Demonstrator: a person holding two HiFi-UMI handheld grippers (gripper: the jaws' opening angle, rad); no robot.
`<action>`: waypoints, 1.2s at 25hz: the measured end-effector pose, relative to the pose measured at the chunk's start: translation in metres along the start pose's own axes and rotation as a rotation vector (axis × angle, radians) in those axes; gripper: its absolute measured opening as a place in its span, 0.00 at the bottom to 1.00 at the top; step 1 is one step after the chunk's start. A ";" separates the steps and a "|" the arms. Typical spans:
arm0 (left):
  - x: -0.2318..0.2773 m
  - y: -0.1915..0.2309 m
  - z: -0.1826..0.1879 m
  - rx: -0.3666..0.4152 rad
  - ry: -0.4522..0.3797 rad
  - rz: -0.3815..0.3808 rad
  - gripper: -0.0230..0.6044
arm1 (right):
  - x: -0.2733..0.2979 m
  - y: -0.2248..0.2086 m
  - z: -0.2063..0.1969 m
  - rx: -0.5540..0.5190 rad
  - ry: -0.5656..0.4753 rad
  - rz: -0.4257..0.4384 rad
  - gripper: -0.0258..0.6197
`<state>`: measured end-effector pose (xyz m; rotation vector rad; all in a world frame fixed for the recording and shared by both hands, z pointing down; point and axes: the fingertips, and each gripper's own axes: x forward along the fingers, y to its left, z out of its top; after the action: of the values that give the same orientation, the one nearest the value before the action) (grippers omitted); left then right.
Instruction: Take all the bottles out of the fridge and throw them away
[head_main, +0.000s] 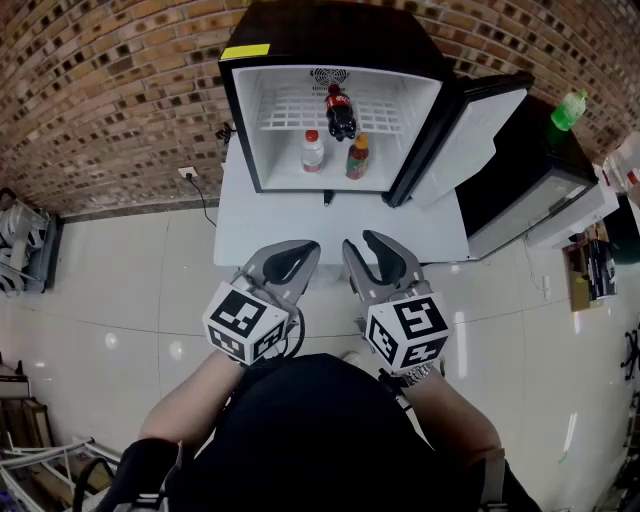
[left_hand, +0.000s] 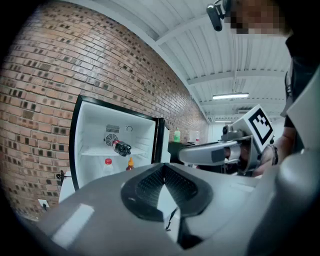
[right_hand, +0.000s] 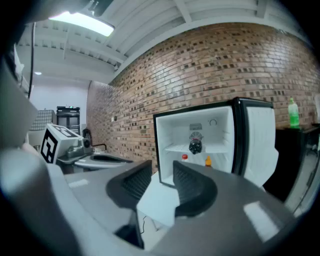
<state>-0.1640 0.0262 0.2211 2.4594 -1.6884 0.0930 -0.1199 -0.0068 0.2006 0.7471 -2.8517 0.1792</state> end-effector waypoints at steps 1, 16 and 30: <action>0.000 0.001 0.000 0.001 -0.001 0.000 0.04 | 0.003 -0.003 0.003 -0.003 -0.004 -0.008 0.25; -0.001 0.020 0.012 0.026 -0.017 0.031 0.04 | 0.077 -0.047 0.037 -0.054 0.012 -0.101 0.43; -0.005 0.046 0.010 0.021 -0.012 0.074 0.04 | 0.171 -0.114 0.045 -0.080 0.107 -0.228 0.55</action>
<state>-0.2095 0.0129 0.2152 2.4171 -1.7931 0.1057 -0.2167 -0.1940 0.2003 1.0047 -2.6318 0.0685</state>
